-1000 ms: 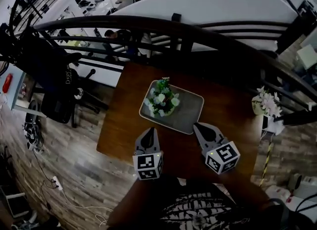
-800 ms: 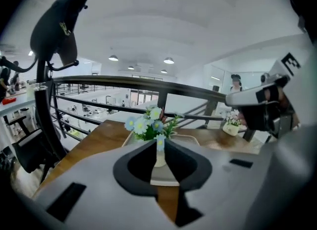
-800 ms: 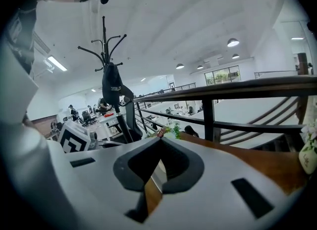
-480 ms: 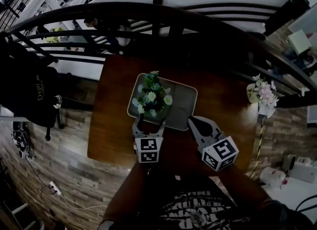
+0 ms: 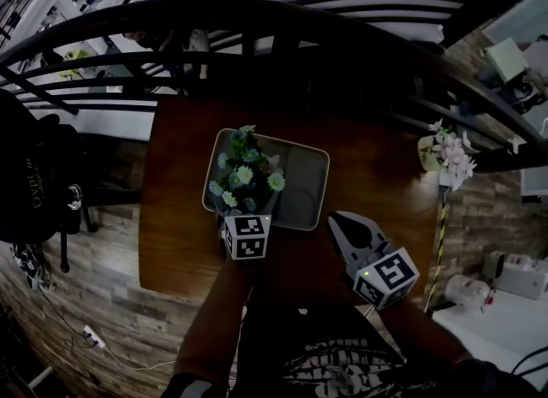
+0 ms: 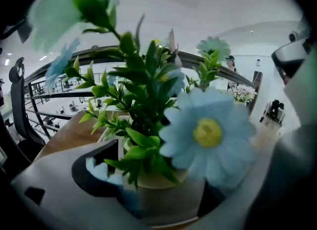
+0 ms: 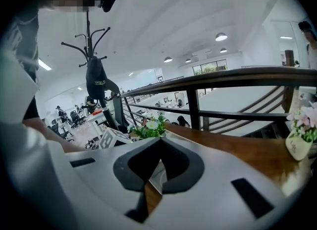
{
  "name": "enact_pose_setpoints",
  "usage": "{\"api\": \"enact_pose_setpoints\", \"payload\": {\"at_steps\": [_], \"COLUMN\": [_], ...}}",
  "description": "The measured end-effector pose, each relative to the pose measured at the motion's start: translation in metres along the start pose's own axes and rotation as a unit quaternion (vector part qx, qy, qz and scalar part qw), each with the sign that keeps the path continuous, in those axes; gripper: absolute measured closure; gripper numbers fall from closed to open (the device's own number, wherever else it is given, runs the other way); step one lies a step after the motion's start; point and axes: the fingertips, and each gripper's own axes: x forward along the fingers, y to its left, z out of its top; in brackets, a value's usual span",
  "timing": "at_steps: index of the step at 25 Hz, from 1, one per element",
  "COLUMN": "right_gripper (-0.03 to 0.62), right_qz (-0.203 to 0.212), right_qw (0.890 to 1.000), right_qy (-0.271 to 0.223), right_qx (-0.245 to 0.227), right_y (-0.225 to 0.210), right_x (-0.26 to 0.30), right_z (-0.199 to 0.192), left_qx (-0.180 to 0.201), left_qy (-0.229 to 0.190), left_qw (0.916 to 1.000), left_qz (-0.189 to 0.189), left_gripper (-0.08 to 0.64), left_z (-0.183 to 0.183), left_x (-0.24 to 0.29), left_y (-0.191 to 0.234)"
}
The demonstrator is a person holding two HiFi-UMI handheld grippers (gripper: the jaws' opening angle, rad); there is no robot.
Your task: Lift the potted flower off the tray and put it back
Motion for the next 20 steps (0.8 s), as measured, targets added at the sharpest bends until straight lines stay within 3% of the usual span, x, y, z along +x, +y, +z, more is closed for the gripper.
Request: {"api": "enact_pose_setpoints", "payload": {"at_steps": [8, 20], "right_gripper": [0.600, 0.600], "right_qz": [-0.003, 0.010], "right_qw": [1.000, 1.000], "right_qy": [0.007, -0.006], "right_qx": [0.008, 0.008], "right_y": [-0.009, -0.010], "right_x": [-0.004, -0.013], "right_z": [-0.009, 0.000], "left_qx": [0.004, 0.031], "left_qy": [0.005, 0.019], "left_qw": [1.0000, 0.9992], "left_qz": [-0.006, 0.018], "left_gripper": [0.071, 0.072], "left_z": [-0.004, -0.010], "left_x": [0.021, 0.027], "left_y": [-0.003, 0.000]}}
